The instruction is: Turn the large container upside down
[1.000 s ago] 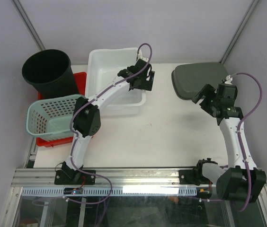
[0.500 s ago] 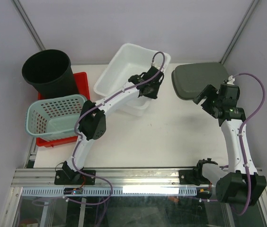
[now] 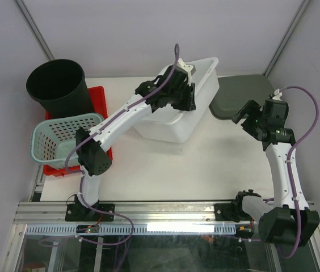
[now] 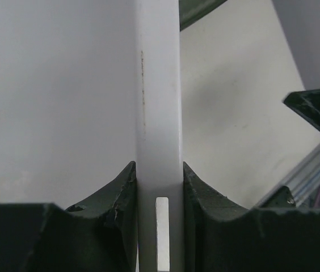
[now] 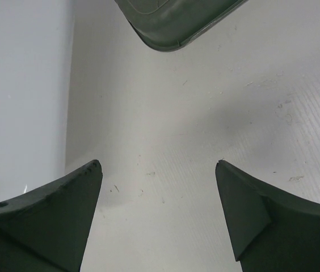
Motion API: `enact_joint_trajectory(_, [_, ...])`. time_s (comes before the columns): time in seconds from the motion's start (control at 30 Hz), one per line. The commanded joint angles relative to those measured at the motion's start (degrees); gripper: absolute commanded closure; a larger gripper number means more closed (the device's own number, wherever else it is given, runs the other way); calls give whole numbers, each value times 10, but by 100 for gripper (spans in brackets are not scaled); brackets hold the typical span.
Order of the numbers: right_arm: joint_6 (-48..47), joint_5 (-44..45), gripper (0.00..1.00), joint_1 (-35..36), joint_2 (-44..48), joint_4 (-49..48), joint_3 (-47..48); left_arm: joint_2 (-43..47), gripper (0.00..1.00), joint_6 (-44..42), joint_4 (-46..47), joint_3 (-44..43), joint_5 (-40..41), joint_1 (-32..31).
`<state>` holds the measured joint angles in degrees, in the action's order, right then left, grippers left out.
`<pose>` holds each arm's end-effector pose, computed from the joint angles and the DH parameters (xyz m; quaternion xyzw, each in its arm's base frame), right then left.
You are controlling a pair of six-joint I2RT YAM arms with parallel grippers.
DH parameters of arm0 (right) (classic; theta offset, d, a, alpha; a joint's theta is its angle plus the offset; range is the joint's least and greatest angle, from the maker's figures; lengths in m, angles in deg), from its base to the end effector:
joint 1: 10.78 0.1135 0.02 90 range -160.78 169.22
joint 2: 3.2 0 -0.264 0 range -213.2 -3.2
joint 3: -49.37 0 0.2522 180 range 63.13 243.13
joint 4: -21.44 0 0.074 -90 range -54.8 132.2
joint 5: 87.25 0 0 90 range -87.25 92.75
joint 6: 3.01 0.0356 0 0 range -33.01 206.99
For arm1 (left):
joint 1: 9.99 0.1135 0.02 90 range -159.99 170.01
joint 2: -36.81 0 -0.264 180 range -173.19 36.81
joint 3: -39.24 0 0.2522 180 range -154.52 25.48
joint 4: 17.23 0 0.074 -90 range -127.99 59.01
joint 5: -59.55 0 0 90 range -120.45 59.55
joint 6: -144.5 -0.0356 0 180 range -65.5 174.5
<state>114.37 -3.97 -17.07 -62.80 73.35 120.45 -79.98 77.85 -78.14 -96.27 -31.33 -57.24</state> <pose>0.2160 -0.0196 0.3205 0.2390 0.8746 0.1289 0.4017 0.3112 -0.3375 0.3565 0.1923 0.8937 -0.2399 0.3266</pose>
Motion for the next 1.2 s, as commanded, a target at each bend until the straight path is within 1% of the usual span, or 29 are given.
enact_joint_trajectory(0.0, [2,10,15,-4,27,-14,35,106,100,46,16,-21,-84,13])
enact_joint_trajectory(0.1, [11,45,16,-5,47,-14,38,128,100,60,21,-11,-176,33])
enact_joint_trajectory(0.2, [26,113,17,-4,78,-10,44,139,100,50,31,-4,-287,46])
enact_joint_trajectory(0.23, [30,134,17,-5,91,-10,46,144,100,45,31,-4,-313,48])
enact_joint_trajectory(0.3, [33,172,17,-4,118,-13,54,157,100,39,34,6,-339,48])
enact_joint_trajectory(0.4, [37,224,17,-4,156,-24,61,178,100,49,43,28,-347,54])
enact_joint_trajectory(0.47, [39,255,18,-4,178,-30,63,185,100,70,59,44,-388,65])
enact_joint_trajectory(0.57, [48,310,19,-4,205,-31,60,186,100,113,104,83,-474,78])
enact_joint_trajectory(0.67, [53,356,20,-4,225,-32,53,185,100,129,124,108,-503,84])
enact_joint_trajectory(0.73, [46,366,21,-4,232,-33,52,186,100,130,132,114,-512,87])
enact_joint_trajectory(0.87, [29,358,21,-4,235,-34,55,192,100,137,161,117,-522,88])
enact_joint_trajectory(0.9, [27,357,21,-4,235,-33,56,192,100,144,171,132,-525,88])
enact_joint_trajectory(1.1, [20,363,21,-4,237,-40,61,183,100,259,292,187,-623,100])
enact_joint_trajectory(1.17, [16,364,21,-4,237,-43,62,178,100,281,318,199,-637,102])
